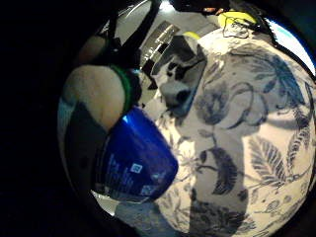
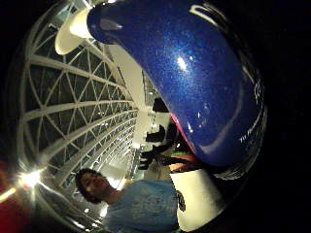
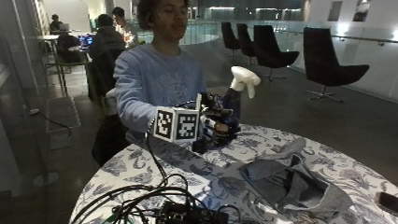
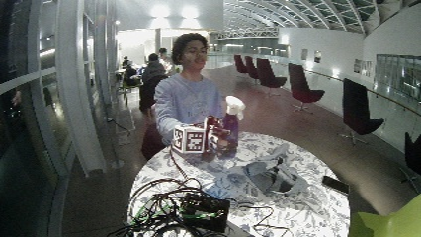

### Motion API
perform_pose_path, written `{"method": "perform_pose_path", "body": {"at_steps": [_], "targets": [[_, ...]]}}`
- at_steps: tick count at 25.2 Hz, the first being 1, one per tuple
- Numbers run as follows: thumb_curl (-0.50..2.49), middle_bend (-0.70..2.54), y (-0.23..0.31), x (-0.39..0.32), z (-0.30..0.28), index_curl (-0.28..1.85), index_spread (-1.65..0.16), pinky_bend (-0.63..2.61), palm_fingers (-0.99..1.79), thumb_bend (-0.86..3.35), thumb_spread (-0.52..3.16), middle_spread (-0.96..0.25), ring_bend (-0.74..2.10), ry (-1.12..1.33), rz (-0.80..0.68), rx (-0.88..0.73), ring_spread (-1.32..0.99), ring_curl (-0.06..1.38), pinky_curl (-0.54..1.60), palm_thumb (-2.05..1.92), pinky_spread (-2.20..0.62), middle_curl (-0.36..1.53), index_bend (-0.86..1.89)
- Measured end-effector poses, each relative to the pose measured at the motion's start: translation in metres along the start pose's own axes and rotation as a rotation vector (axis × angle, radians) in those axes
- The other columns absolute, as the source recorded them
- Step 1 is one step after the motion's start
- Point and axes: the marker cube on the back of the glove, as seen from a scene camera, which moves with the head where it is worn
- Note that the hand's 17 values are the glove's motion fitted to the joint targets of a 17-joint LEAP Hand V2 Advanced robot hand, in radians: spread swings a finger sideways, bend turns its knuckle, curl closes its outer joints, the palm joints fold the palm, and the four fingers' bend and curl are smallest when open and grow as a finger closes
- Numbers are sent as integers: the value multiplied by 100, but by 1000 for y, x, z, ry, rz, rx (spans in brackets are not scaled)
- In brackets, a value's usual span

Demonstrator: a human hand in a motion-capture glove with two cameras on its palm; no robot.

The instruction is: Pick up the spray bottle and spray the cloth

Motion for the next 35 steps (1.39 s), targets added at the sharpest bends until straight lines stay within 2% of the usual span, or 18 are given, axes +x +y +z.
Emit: {"method": "perform_pose_path", "body": {"at_steps": [4, 13, 23, 35], "targets": [[48, 47, -3, -5, 18, -2, -39, 64, 54, -3, 84, -2, 83, -69, 52, -93, 6, 41, 40, 81, 27, 43, -6], [50, 52, -10, 11, 25, -2, -42, 69, 57, -3, 83, 0, 89, -123, 222, -171, 7, 42, 41, 80, 24, 44, -4], [51, 55, -6, 15, 28, -2, -44, 73, 58, -3, 83, 1, 93, -116, 296, -259, 8, 42, 41, 77, 22, 44, -4], [51, 56, 0, 19, 33, -2, -44, 76, 58, -3, 85, 1, 95, -113, 350, -281, 9, 42, 41, 75, 19, 43, -3]]}}
